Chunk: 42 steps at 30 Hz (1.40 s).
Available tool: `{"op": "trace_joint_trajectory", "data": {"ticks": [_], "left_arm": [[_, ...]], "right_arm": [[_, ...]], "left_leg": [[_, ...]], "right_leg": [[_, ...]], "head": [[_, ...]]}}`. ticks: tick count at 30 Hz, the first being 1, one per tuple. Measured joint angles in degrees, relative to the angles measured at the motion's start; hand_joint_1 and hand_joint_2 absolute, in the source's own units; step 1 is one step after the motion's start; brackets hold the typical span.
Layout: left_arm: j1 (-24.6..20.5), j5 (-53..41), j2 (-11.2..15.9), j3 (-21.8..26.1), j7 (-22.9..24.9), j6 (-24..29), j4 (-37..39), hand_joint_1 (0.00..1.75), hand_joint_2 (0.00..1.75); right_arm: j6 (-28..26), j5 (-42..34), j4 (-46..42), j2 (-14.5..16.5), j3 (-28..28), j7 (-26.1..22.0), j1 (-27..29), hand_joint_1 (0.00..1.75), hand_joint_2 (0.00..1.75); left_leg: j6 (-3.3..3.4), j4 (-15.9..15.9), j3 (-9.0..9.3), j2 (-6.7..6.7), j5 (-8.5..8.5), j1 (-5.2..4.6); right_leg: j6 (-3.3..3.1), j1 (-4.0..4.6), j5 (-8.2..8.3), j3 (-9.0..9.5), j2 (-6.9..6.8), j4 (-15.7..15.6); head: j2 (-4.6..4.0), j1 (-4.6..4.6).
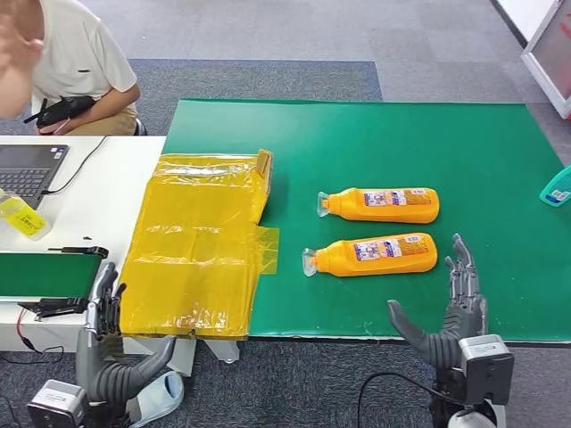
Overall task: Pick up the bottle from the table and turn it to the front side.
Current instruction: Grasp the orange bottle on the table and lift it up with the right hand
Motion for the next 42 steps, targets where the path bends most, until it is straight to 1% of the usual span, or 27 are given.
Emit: {"op": "trace_joint_trajectory", "data": {"ticks": [8, 13, 15, 17, 19, 21, 23, 25, 27, 29, 31, 33, 38, 42], "left_arm": [[-0.89, -1.16, 0.29, -0.8, 0.18, 1.42, 1.48, 0.0, 1.75], [-0.89, -0.64, 0.33, -0.78, 0.57, 1.21, 1.54, 0.0, 1.75], [-0.87, -0.14, 0.33, -0.63, 0.58, 0.8, 1.57, 0.0, 1.75], [-0.85, 0.44, 0.33, -0.45, 0.52, 0.05, 1.57, 0.0, 1.75], [-0.83, 0.9, 0.33, -0.27, 0.44, -0.85, 1.57, 0.0, 1.75], [-0.81, 1.09, 0.33, -0.1, 0.31, -1.48, 1.57, 0.0, 1.75], [-0.79, 1.2, 0.33, 0.08, 0.03, -1.84, 1.57, 0.0, 1.75], [-0.77, 1.54, 0.33, 0.23, -0.34, -2.17, 1.57, 0.0, 1.75], [-0.78, 1.98, 0.32, 0.43, -0.63, -2.67, 1.57, 0.0, 1.75], [-0.82, 2.15, 0.31, 0.7, -0.81, -3.43, 1.64, 0.0, 1.75], [-0.86, 2.07, 0.29, 0.95, -0.97, -4.1, 1.83, 0.0, 1.75], [-0.89, 1.9, 0.28, 1.09, -1.08, -4.4, 2.05, 0.0, 1.75], [-0.91, 1.8, 0.27, 1.41, -1.23, -4.74, 2.38, 0.0, 1.75], [-0.93, 1.8, 0.26, 1.68, -1.61, -5.28, 2.46, 0.0, 1.75]], "right_arm": [[0.57, -1.54, 1.58, -0.17, -0.73, -0.11, -1.1, 0.0, 1.75], [0.28, 0.45, 1.79, -0.17, -1.03, -0.22, -1.06, 0.0, 1.75], [-1.05, 3.22, 1.69, -0.19, -1.04, -0.11, -1.11, 0.0, 1.75], [-4.0, 8.6, 1.32, -0.33, -0.8, 0.82, -1.53, 0.0, 1.75], [-7.77, 15.91, 0.97, -0.88, -0.34, 3.09, -2.82, 0.0, 1.75], [-10.19, 21.67, 0.96, -1.86, 0.1, 5.68, -4.75, 0.0, 1.75], [-11.92, 28.76, 1.52, -3.46, 0.85, 9.26, -6.69, 0.0, 1.75], [-12.62, 39.29, 3.39, -6.19, 2.41, 14.84, -8.72, 0.0, 1.75], [-11.56, 47.79, 7.0, -9.81, 4.62, 19.87, -11.32, 0.0, 1.75], [-10.59, 52.72, 12.49, -13.86, 7.24, 22.96, -14.53, 0.0, 1.75], [-10.36, 55.63, 18.4, -17.5, 9.73, 24.56, -17.77, 0.0, 1.75], [-10.34, 56.83, 23.1, -20.16, 11.65, 25.14, -20.35, 0.0, 1.75], [-9.37, 57.99, 29.56, -24.12, 14.53, 26.09, -23.66, 0.0, 1.75], [-5.34, 60.24, 34.93, -28.17, 18.46, 27.56, -28.14, 0.0, 1.75]], "left_leg": [[0.0, 0.0, 0.01, 0.0, 0.01, 0.0], [0.0, 0.0, 0.0, 0.0, 0.0, 0.0], [0.0, 0.0, -0.01, 0.0, 0.0, 0.0], [0.0, 0.0, -0.01, 0.0, 0.0, 0.0], [0.0, 0.0, -0.01, 0.0, 0.01, 0.0], [0.01, 0.0, 0.0, 0.0, 0.03, 0.0], [0.04, 0.0, 0.0, 0.0, 0.04, -0.01], [0.04, 0.0, 0.0, 0.0, 0.06, -0.02], [0.06, 0.01, 0.0, 0.0, 0.08, -0.04], [0.1, 0.01, -0.01, 0.0, 0.13, -0.06], [0.13, 0.01, -0.01, -0.01, 0.17, -0.07], [0.12, 0.02, -0.01, -0.01, 0.19, -0.08], [0.1, 0.02, -0.02, -0.01, 0.19, -0.07], [0.11, 0.02, -0.07, 0.0, 0.19, -0.08]], "right_leg": [[0.0, 0.0, 0.01, 0.01, 0.0, 0.0], [0.0, 0.0, 0.0, 0.01, 0.0, 0.0], [0.0, 0.0, 0.0, 0.01, 0.0, 0.0], [0.0, 0.0, 0.01, 0.02, 0.0, 0.0], [0.0, 0.0, 0.02, 0.01, 0.01, 0.0], [0.01, 0.0, 0.03, 0.02, 0.0, 0.0], [0.04, -0.01, 0.06, 0.05, 0.0, 0.0], [0.05, -0.03, 0.09, 0.06, 0.0, 0.0], [0.08, -0.05, 0.13, 0.06, 0.01, 0.0], [0.12, -0.07, 0.16, 0.06, 0.0, 0.0], [0.15, -0.08, 0.18, 0.06, -0.01, 0.0], [0.15, -0.09, 0.18, 0.05, -0.01, 0.0], [0.15, -0.08, 0.18, 0.03, 0.0, 0.0], [0.16, -0.09, 0.19, 0.01, 0.0, 0.0]], "head": [[0.0, 0.0], [0.0, 0.0], [0.0, 0.0], [0.0, 0.0], [0.0, 0.0], [0.0, 0.01], [0.0, 0.0], [0.0, -0.01], [0.0, 0.0], [0.0, 0.01], [0.0, 0.01], [0.0, 0.01], [0.0, 0.0], [0.0, 0.01]]}}
